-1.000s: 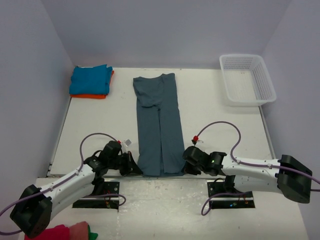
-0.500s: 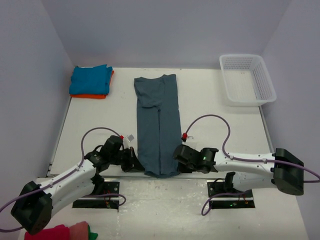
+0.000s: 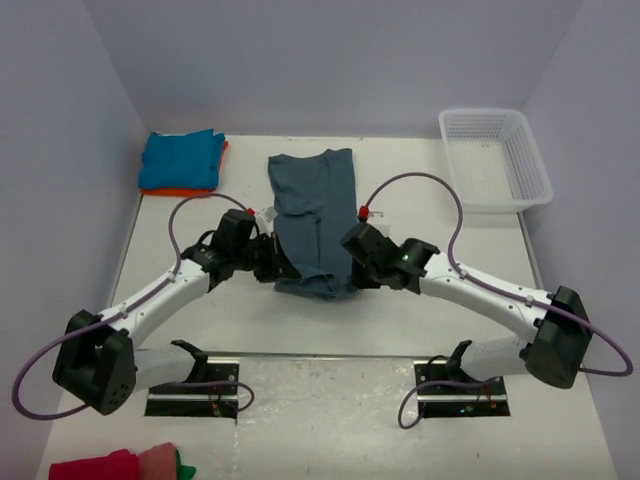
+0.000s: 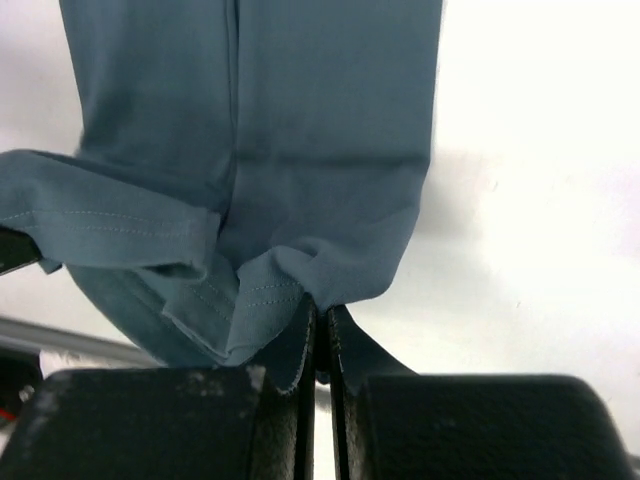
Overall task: Fold and stack the t-shirts
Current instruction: Fold the folded rectangular tshirt in 1/3 of the way
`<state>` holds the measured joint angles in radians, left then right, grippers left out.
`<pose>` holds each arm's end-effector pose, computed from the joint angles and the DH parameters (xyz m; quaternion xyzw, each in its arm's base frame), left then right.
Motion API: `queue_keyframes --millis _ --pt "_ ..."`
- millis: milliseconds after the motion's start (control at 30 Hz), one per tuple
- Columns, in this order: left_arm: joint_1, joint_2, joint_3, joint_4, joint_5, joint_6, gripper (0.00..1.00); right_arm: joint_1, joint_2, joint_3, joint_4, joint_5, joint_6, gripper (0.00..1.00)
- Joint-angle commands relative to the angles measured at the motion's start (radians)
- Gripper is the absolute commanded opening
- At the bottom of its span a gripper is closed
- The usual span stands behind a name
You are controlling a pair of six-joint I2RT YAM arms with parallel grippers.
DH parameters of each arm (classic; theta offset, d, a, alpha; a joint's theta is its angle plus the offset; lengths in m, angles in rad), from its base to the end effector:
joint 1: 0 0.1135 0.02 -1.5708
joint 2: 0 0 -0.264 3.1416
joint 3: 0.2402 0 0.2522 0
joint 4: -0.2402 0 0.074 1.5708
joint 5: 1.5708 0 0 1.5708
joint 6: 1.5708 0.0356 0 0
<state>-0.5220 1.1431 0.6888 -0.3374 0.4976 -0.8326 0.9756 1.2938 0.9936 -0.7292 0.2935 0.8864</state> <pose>0.1917 -0.1299 0.2252 -0.0463 0.9003 -0.4082 0.1441 0.1516 0.2056 0.2597 -0.0034 0.9540 0.1281 0.2710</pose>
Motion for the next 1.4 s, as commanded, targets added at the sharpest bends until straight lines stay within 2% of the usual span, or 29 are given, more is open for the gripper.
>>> queue_keyframes --millis 0,67,167,400,633,967,1200,1233,1267,1300,1333,1367 --pt "0.082 0.108 0.104 -0.002 0.027 0.098 0.0 -0.078 0.076 0.133 -0.015 -0.019 -0.176 0.0" --pt "0.134 0.177 0.176 -0.003 0.041 0.127 0.0 -0.156 0.129 0.186 0.007 -0.065 -0.254 0.0" --pt "0.175 0.249 0.234 -0.005 0.053 0.159 0.0 -0.208 0.191 0.241 0.022 -0.129 -0.311 0.0" --pt "0.22 0.49 0.414 0.026 0.075 0.173 0.0 -0.337 0.41 0.43 0.059 -0.229 -0.42 0.0" --pt "0.237 0.627 0.48 0.081 0.098 0.151 0.0 -0.399 0.587 0.579 0.059 -0.287 -0.492 0.0" --pt "0.304 0.705 0.572 0.074 0.102 0.165 0.0 -0.446 0.679 0.704 0.051 -0.335 -0.523 0.0" --pt "0.33 0.825 0.644 0.096 0.133 0.147 0.0 -0.469 0.797 0.789 0.024 -0.362 -0.555 0.01" --pt "0.33 0.839 0.647 0.113 0.137 0.142 0.0 -0.471 0.812 0.798 0.024 -0.363 -0.561 0.05" --pt "0.33 0.865 0.661 0.13 0.14 0.145 0.0 -0.472 0.823 0.813 0.024 -0.361 -0.57 0.14" --pt "0.33 0.877 0.682 0.165 0.162 0.162 0.0 -0.476 0.853 0.847 0.024 -0.356 -0.583 0.36" --pt "0.33 0.891 0.683 0.166 0.162 0.187 0.02 -0.479 0.864 0.847 0.024 -0.344 -0.59 0.46" --pt "0.327 0.889 0.702 0.175 0.116 0.202 0.04 -0.479 0.868 0.872 0.036 -0.332 -0.602 0.68"
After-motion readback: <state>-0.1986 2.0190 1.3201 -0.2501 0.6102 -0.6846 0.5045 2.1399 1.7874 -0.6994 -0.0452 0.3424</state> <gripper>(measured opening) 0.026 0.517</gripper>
